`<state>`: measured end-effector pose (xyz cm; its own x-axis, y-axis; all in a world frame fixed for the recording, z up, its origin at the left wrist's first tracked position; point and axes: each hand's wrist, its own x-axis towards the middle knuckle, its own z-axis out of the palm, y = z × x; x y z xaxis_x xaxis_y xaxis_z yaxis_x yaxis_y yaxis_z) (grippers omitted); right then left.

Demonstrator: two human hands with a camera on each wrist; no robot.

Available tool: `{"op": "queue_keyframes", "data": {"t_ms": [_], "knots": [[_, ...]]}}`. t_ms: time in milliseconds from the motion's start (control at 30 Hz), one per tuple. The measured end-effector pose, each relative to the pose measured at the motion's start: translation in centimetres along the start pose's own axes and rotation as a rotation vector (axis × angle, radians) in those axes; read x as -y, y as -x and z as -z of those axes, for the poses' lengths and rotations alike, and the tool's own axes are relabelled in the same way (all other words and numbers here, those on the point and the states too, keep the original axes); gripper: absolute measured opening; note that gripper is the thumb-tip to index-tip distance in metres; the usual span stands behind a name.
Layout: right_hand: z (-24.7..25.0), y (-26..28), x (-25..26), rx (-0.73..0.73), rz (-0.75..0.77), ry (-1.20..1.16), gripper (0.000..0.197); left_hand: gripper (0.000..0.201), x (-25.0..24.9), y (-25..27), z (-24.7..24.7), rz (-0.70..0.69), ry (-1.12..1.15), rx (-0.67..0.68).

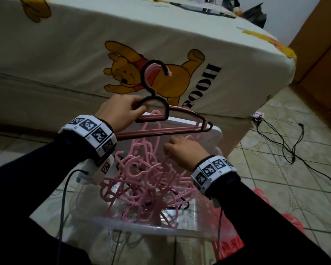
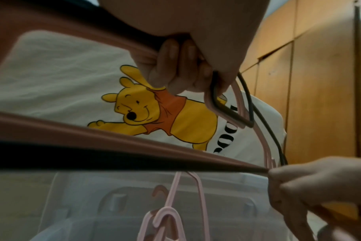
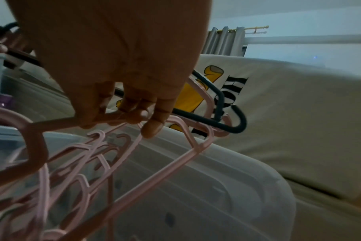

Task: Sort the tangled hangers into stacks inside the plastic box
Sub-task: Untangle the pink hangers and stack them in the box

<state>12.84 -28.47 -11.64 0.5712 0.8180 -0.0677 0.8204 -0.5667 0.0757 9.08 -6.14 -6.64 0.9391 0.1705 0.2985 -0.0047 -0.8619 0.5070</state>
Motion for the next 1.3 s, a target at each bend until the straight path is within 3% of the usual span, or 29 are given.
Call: {"op": "queue_keyframes", "data": {"t_ms": [133,367,500,667,800,1000,1167,1300], "knots": [[-0.2,-0.7,0.7,-0.004,0.002,-0.090,0.023,0.030,-0.5,0.0,-0.1,-0.048,-0.056,-0.066],[0.0,-0.4,-0.8,0.040,-0.132,-0.234,0.019,0.035,-0.5,-0.2,0.4,0.030,-0.008,-0.120],[1.4,0.0,-2.6,-0.077,-0.243,-0.386,0.014,0.038,0.2,0.0,0.5,0.072,-0.026,-0.008],[2.7,0.2,-3.8,-0.248,-0.339,-0.598,0.009,0.039,0.1,0.5,0.2,0.077,0.117,0.178],[3.3,0.1,-3.7,-0.336,-0.347,-0.655,0.008,0.066,-0.3,0.7,-0.3,0.024,0.099,0.271],[3.2,-0.1,-3.2,-0.437,-0.341,-0.681,0.006,0.034,0.2,0.4,-0.4,-0.065,-0.009,0.239],[2.4,-0.3,-3.3,-0.578,-0.333,-0.534,0.020,0.034,0.1,0.5,-0.9,-0.120,-0.279,0.161],[1.7,-0.3,-2.3,-0.501,-0.295,-0.482,0.020,0.030,0.4,0.3,-1.1,-0.130,-0.387,0.109]]}}
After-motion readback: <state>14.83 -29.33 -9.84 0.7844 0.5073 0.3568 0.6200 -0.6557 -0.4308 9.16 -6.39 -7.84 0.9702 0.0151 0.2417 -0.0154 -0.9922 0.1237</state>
